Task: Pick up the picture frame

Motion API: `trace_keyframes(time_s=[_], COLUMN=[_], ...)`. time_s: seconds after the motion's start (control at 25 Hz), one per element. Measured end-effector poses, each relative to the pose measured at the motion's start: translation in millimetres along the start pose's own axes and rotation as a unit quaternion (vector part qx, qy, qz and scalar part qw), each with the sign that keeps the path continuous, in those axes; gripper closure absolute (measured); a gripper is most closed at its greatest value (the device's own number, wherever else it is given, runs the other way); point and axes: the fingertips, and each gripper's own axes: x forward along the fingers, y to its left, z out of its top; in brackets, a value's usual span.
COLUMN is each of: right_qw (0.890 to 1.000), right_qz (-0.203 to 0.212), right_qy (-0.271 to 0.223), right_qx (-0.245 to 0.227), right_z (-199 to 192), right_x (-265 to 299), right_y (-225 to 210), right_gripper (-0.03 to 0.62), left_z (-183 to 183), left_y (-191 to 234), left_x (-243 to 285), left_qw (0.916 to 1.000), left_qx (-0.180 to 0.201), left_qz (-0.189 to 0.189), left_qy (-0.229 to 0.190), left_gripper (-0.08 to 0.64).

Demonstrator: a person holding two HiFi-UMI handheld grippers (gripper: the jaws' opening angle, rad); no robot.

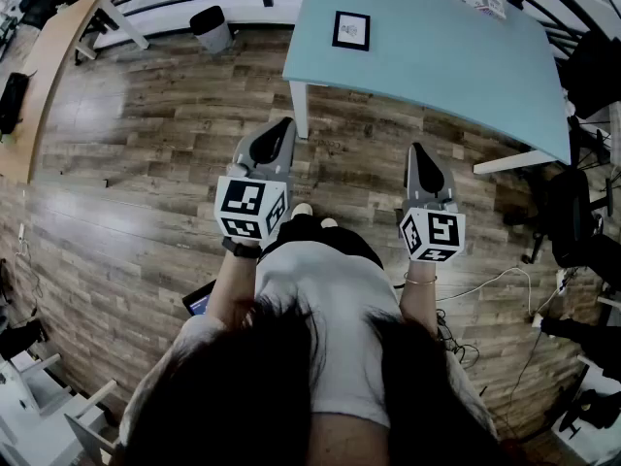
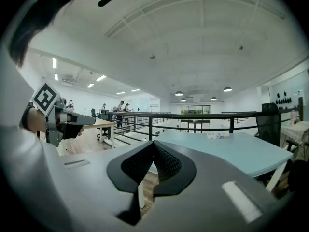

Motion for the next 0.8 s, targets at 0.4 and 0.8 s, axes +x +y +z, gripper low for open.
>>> trace_keyframes(time_s=[0.4,0.8], right_qw=[1.000,0.999], right_qz=[0.010,0.006], right_qy=[0.007,0.017], right_qx=[0.017,0.026], right_z=[-6.6,-10.2], right_x=[4.7,54.7], right_y=[-8.0,-26.8], right_gripper=[0.589,0.584], left_z=[-6.8,-9.4], left_y=[2.6,18.5], left_x=[1.2,52.9], left_qw=[0.9997,0.9993], left_qx=[-0.020,-0.035], left_qz=[0.013,-0.011], left_qy=[-0.001,0.004], left_gripper=[0.500,0.500])
